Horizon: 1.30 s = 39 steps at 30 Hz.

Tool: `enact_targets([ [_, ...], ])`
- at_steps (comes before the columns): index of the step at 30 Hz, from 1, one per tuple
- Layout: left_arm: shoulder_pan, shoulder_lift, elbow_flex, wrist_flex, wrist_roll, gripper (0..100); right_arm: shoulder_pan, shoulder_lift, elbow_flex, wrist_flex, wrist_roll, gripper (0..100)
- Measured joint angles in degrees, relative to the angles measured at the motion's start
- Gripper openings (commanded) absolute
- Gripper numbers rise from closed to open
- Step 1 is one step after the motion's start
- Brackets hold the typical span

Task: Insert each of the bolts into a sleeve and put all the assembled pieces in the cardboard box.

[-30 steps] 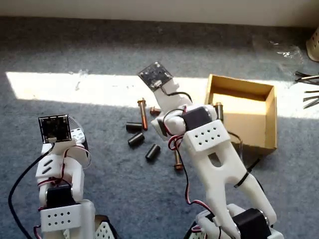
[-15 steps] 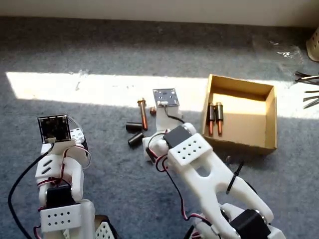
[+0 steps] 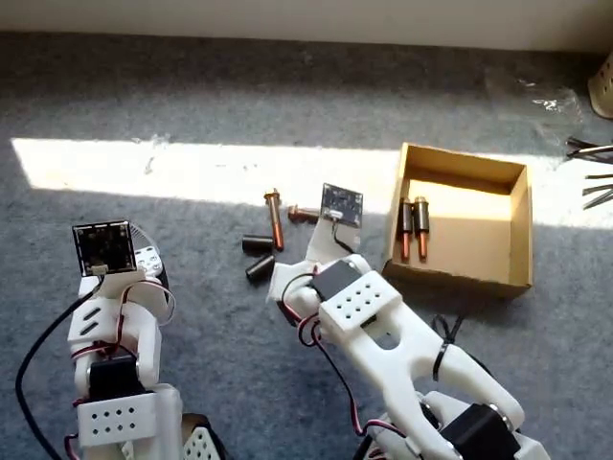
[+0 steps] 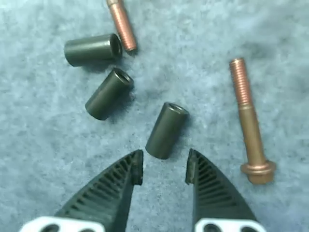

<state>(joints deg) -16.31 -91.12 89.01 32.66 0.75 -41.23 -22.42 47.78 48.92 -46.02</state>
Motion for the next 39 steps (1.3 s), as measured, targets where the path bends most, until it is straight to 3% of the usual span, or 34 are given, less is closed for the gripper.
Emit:
enact_targets([
  [13, 0.0, 0.0, 0.0, 0.0, 0.0, 1, 0.0, 0.88, 0.88, -10.02, -2.55, 13.5],
  [39, 0.0, 0.0, 0.0, 0.0, 0.0, 1, 0.53, 9.58, 1.23, -10.55, -4.57, 13.2],
])
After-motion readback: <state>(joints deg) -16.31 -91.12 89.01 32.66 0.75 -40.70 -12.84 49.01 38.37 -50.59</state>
